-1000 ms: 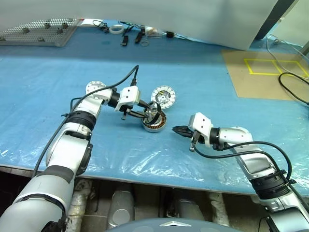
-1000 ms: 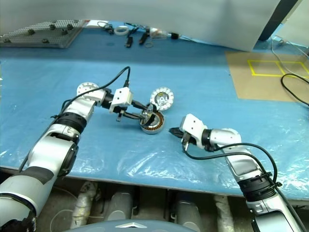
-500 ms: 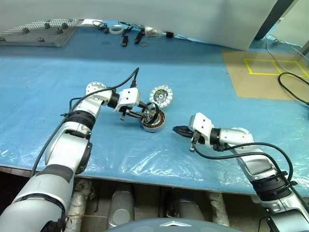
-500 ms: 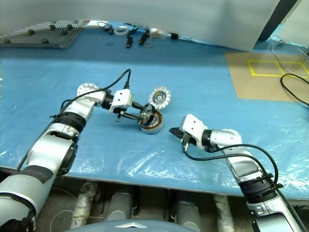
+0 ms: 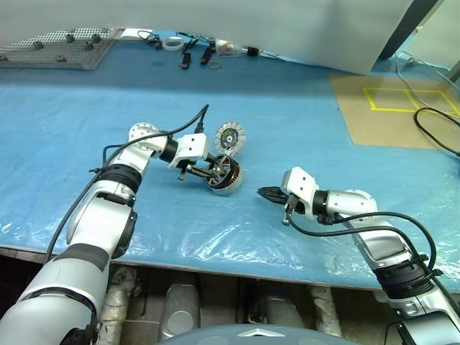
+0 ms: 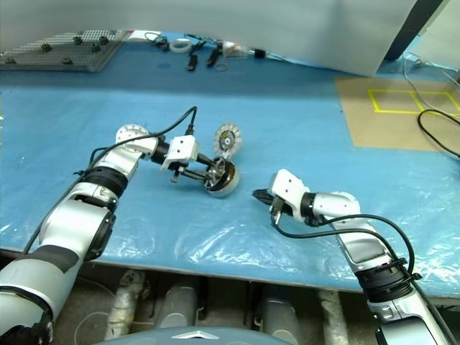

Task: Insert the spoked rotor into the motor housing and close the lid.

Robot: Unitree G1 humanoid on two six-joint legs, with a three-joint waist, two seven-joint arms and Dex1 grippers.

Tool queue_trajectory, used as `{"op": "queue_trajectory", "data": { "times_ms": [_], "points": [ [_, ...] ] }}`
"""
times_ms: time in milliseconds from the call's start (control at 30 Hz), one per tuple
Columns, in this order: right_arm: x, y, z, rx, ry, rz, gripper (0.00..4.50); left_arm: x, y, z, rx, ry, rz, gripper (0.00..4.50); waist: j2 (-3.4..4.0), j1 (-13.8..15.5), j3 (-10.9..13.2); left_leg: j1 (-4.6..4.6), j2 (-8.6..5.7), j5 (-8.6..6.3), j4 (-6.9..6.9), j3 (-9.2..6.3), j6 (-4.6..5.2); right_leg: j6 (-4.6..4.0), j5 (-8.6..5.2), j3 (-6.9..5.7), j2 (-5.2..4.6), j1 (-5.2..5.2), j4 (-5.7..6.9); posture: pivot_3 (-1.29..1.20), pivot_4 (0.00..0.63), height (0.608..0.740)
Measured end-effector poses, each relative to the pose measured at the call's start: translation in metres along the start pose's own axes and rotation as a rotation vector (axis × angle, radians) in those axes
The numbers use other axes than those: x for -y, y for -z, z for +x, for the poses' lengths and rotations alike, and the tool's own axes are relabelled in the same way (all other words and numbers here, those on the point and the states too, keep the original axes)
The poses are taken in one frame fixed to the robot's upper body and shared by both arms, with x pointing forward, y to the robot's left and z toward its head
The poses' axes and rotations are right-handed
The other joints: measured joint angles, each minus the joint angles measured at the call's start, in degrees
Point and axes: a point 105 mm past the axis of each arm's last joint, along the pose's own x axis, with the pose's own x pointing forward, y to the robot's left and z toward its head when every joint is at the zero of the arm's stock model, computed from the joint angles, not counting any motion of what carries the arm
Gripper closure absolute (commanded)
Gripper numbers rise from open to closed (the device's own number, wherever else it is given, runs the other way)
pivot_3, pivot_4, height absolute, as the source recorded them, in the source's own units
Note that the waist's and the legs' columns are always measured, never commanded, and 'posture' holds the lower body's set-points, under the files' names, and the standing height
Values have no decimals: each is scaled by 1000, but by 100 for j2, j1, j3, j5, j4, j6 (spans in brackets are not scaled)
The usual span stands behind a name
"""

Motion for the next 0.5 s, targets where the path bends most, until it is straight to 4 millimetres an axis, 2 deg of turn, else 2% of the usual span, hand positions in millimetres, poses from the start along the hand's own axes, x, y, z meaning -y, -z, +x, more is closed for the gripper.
{"op": "queue_trajectory", "data": {
  "times_ms": [233, 267, 400, 500],
  "points": [
    [0, 0, 0, 0, 0, 1, 4500, 0, 0, 0, 2, -1, -4, 2898, 0, 1, 0, 0, -1, 0, 0, 0, 0, 0, 0, 0, 0, 0, -1, 0, 150, 740],
    [0, 0, 0, 0, 0, 1, 4500, -1, 0, 1, 4, -4, -4, 2435, 0, 1, 0, -1, -1, 0, 0, 0, 0, 0, 0, 0, 0, 0, -1, 0, 150, 740],
    [0, 0, 0, 0, 0, 0, 4500, -2, -2, 5, 16, -19, -15, 1345, 0, 1, 0, -2, -1, 0, 0, -1, 0, 1, 0, -1, 0, 0, -1, 0, 150, 740],
    [0, 0, 0, 0, 0, 0, 4500, -7, -7, 3, 33, -31, -23, 1345, -1, 3, 1, -2, -1, 0, 0, -2, 0, 1, 0, -2, 0, 0, -1, 0, 150, 740]
  ]
}}
